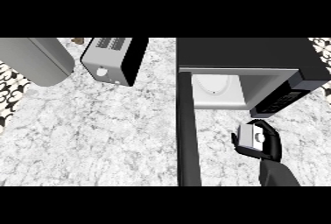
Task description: Pick up the milk, place it into the microwave and close the microwave
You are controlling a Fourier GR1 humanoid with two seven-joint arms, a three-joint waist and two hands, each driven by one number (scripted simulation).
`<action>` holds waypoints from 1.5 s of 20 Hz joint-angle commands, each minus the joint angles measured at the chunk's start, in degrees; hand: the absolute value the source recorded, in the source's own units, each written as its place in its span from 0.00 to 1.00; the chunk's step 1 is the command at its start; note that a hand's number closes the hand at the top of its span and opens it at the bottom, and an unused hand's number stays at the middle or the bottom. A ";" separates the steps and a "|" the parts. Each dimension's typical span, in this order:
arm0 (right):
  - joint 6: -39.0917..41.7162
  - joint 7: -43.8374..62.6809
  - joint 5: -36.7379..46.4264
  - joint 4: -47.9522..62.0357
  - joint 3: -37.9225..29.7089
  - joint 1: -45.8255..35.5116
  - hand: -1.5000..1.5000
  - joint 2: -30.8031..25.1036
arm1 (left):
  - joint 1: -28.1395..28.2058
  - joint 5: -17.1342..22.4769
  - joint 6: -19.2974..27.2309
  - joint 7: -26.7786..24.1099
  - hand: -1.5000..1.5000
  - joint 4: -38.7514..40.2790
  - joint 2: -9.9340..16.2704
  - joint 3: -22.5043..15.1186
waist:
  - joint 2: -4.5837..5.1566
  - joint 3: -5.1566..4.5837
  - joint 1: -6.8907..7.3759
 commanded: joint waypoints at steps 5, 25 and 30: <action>1.74 2.84 -1.82 -15.89 2.91 6.31 1.00 0.27 | 0.08 -0.37 -1.75 -4.46 0.00 4.44 -0.04 -0.44 | -0.36 -0.14 -0.86; 13.22 26.60 -11.51 -68.87 19.34 38.81 1.00 6.83 | 3.73 2.26 0.92 0.09 0.00 -4.16 1.68 -0.03 | -0.18 -0.08 -0.83; -1.26 27.58 -9.30 -70.18 27.19 36.21 1.00 6.86 | 2.20 -0.08 0.39 -3.67 0.00 1.81 0.50 -1.48 | -0.13 -0.07 -0.50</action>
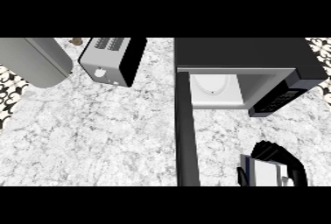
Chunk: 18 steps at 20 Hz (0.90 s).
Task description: Pick up the milk, place it into the microwave and close the microwave
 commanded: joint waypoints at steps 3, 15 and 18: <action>-8.42 5.54 6.12 -2.60 4.43 -4.31 1.00 0.22 | -0.32 3.90 -1.09 1.77 0.00 -0.61 1.51 2.42 | 0.11 0.01 0.25; -22.10 9.18 10.94 19.97 5.92 -23.74 1.00 0.22 | 0.42 4.32 -2.72 -0.59 0.00 2.36 2.62 4.37 | 0.22 0.04 0.80; -22.42 5.46 7.41 30.84 -0.11 -31.41 1.00 0.22 | -0.03 3.55 -2.72 -0.54 0.00 2.44 2.38 3.81 | 0.32 0.08 0.96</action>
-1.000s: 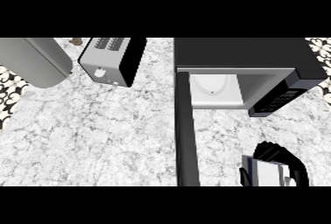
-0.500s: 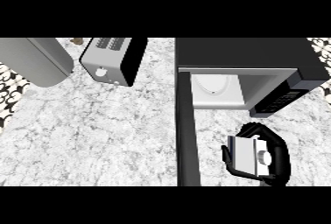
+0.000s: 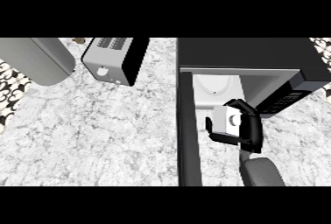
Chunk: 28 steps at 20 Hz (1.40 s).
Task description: Pick up the milk, place it into the microwave and close the microwave
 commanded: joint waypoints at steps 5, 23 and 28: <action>-0.99 -6.56 -3.41 23.58 -8.29 -14.88 1.00 -0.12 | 1.74 -0.66 -1.46 -2.37 0.00 0.96 -0.08 -0.04 | 0.10 0.04 0.42; -11.08 -19.34 2.86 57.83 -14.85 -33.83 1.00 -9.65 | -3.76 0.56 -3.60 -0.29 0.00 3.39 1.24 1.78 | 1.90 0.27 4.16; -14.23 -18.61 5.21 60.23 -14.08 -38.80 1.00 -13.42 | -4.84 0.21 -3.68 -1.73 0.00 6.29 0.18 1.97 | 1.80 0.19 4.44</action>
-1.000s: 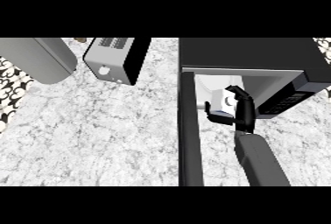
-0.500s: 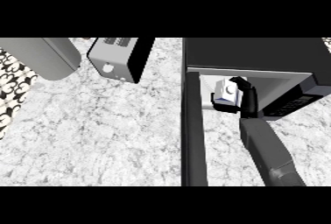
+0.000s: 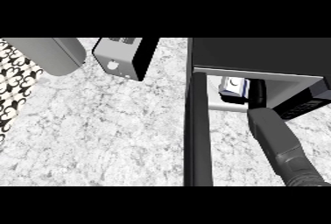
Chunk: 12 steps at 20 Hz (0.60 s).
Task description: Pick up the milk, place it into the microwave and close the microwave
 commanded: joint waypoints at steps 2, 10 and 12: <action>-3.72 -2.71 0.32 2.15 -1.20 -2.73 1.00 -1.08 | 1.85 -0.05 -1.26 -0.29 0.00 -0.70 1.05 -0.14 | 0.18 0.08 1.05; -7.99 -7.60 -1.89 1.30 -4.90 -4.96 1.00 0.20 | -2.17 1.09 -1.29 -0.27 0.00 3.11 0.54 1.79 | 0.85 0.07 1.67; -10.84 -8.10 -1.33 1.69 -5.16 -4.60 1.00 -1.26 | -2.18 1.33 -1.79 0.14 0.00 2.84 0.54 1.05 | 0.98 0.07 1.63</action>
